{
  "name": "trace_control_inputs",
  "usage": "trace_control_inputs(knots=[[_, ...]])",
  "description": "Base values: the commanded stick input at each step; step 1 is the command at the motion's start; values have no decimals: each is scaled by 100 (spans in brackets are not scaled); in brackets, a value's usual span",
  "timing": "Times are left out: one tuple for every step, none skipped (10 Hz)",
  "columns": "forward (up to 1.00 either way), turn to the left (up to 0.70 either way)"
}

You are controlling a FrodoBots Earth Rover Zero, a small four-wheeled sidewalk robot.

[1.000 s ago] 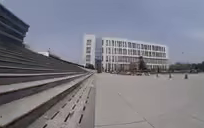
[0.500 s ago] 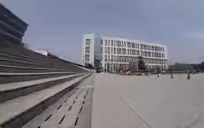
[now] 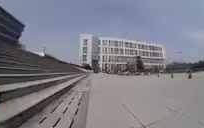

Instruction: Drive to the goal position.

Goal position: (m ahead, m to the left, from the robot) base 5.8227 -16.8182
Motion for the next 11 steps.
trace_control_inputs(knots=[[85,0],[85,0],[85,0],[85,0],[85,0],[85,0],[85,0],[85,0],[85,0],[85,0],[85,0]])
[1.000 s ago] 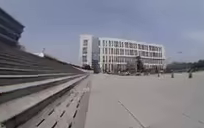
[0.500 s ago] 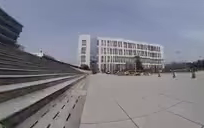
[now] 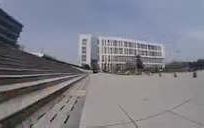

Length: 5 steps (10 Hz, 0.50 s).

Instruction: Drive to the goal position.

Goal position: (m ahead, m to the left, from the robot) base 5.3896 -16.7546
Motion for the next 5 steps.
trace_control_inputs(knots=[[85,0],[85,0],[85,0],[85,0],[85,0]])
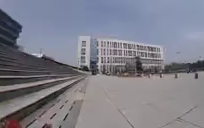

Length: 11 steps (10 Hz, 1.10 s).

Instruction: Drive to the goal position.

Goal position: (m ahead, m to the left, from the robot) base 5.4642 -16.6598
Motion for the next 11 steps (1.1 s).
trace_control_inputs(knots=[[85,0],[85,0],[85,0],[85,0],[85,0],[85,0],[85,0],[85,0],[85,0],[85,0],[85,0]])
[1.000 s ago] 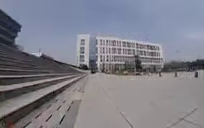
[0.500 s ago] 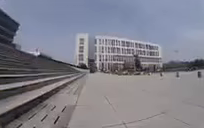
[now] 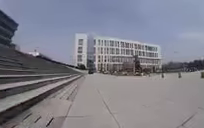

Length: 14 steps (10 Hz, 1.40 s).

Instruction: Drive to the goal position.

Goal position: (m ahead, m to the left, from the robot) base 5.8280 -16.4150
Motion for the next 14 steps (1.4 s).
trace_control_inputs(knots=[[85,0],[85,0],[85,0],[85,0],[85,0],[85,0],[85,0],[85,0],[85,0],[85,0],[85,0],[85,0],[85,0],[85,0]])
